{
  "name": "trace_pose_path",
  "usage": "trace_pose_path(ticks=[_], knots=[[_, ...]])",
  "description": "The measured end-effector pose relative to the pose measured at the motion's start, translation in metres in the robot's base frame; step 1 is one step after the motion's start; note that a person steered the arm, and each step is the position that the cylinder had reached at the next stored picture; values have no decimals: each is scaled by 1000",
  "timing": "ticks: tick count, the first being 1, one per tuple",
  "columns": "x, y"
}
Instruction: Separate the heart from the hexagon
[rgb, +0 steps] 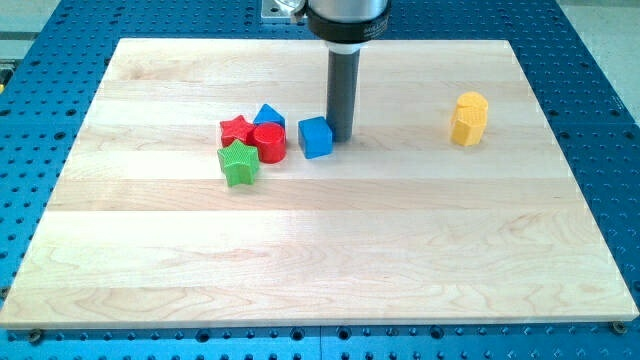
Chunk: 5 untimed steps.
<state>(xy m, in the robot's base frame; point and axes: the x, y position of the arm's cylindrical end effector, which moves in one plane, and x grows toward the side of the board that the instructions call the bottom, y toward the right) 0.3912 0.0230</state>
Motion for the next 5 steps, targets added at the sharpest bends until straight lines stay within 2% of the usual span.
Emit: trace_pose_path(ticks=[1, 2, 3, 4, 5], knots=[[1, 3], [-18, 68], [-81, 117], [-99, 191], [-69, 218]])
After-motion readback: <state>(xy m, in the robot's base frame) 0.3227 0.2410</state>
